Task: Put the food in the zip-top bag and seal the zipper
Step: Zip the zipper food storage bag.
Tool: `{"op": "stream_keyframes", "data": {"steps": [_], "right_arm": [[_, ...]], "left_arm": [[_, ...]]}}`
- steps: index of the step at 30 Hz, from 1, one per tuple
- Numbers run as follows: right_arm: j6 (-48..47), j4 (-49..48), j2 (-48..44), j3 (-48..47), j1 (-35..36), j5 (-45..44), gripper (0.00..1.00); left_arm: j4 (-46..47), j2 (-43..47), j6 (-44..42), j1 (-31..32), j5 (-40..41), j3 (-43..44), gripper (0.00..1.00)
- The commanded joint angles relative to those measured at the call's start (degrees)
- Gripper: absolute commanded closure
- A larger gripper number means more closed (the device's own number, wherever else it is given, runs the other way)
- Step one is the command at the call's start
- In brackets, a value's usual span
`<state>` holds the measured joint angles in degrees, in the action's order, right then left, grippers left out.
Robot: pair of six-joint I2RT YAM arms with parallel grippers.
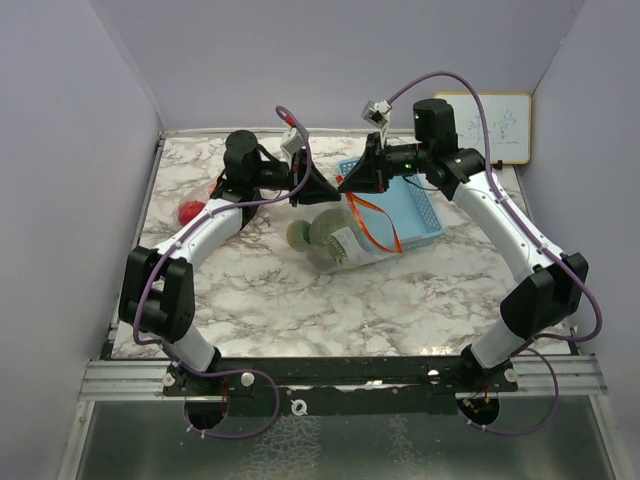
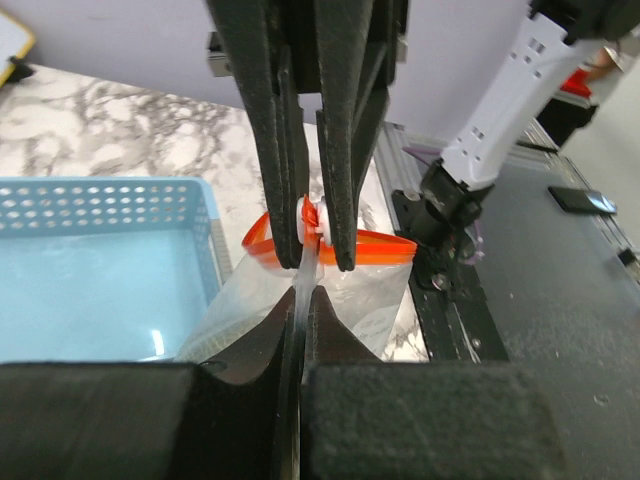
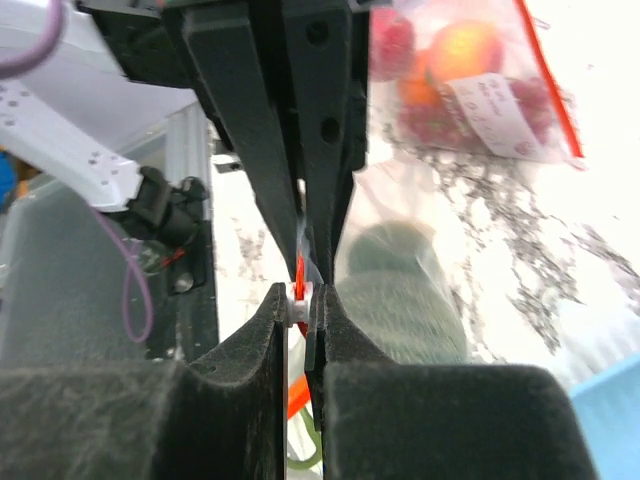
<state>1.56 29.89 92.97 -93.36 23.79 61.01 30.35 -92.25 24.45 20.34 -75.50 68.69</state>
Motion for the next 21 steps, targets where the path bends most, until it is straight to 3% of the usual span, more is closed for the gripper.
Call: {"op": "stream_keyframes", "data": {"steps": [1,10,21], "right_arm": [[-2.8,2.0,-3.5,3.0,-0.1,-13.3,0.96],[-5.1,1.1,-5.1,8.4,-0.3,-18.6,0.96],[-3.0,-1.9,-4.0,5.3,-0.6,-13.7,0.96]], "left_arm": [[3.2,3.7,4.0,-3.9,8.1,0.0,1.00],[15.1,4.7,13.4,-7.4,6.7,-3.7,1.00],[25.9,4.1,22.0,-9.3,6.3,-6.0,1.00]]}}
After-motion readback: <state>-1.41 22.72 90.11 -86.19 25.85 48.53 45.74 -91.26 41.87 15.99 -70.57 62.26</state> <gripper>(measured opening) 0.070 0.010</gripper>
